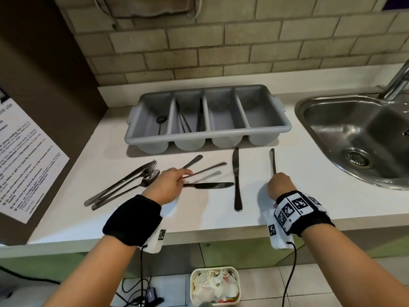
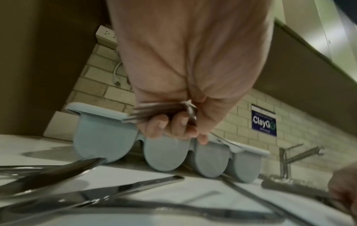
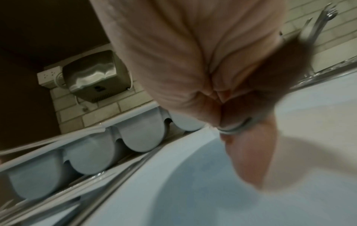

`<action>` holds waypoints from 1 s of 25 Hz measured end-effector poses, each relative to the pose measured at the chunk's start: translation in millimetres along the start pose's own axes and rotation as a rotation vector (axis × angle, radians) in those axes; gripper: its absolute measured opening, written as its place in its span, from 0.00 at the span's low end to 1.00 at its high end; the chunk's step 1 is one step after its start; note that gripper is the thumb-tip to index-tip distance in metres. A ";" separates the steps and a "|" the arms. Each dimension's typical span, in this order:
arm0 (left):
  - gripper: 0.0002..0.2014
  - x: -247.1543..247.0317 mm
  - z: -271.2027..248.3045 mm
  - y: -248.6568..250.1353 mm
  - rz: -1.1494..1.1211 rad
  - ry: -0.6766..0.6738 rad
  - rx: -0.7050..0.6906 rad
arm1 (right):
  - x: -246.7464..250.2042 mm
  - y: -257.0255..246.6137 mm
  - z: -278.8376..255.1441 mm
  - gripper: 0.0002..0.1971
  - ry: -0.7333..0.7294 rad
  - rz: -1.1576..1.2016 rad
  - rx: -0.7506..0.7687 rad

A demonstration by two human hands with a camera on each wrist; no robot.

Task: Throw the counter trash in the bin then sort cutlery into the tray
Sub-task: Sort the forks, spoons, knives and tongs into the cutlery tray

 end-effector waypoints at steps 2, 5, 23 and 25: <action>0.22 11.0 8.2 1.8 -0.062 0.044 -0.044 | 2.4 -2.7 -2.3 0.16 0.030 0.067 -0.035; 0.17 29.0 22.5 5.1 -0.406 0.140 -0.094 | 4.8 -11.1 -14.2 0.15 0.087 0.115 -0.107; 0.16 39.2 158.7 121.9 -0.758 -0.070 0.304 | 58.8 -41.8 14.1 0.19 0.406 0.483 0.230; 0.11 39.4 168.6 128.4 -0.710 -0.093 0.328 | 69.3 -45.5 22.8 0.18 0.394 0.509 0.243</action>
Point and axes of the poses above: each hand's wrist, its own z-axis towards the middle knuckle, its own x-axis out of the back of the hand, y = z × x, the point moved 2 cm from there along z, towards the middle knuckle, and after that the axes turned 2 degrees about x, right-handed, at the moved point
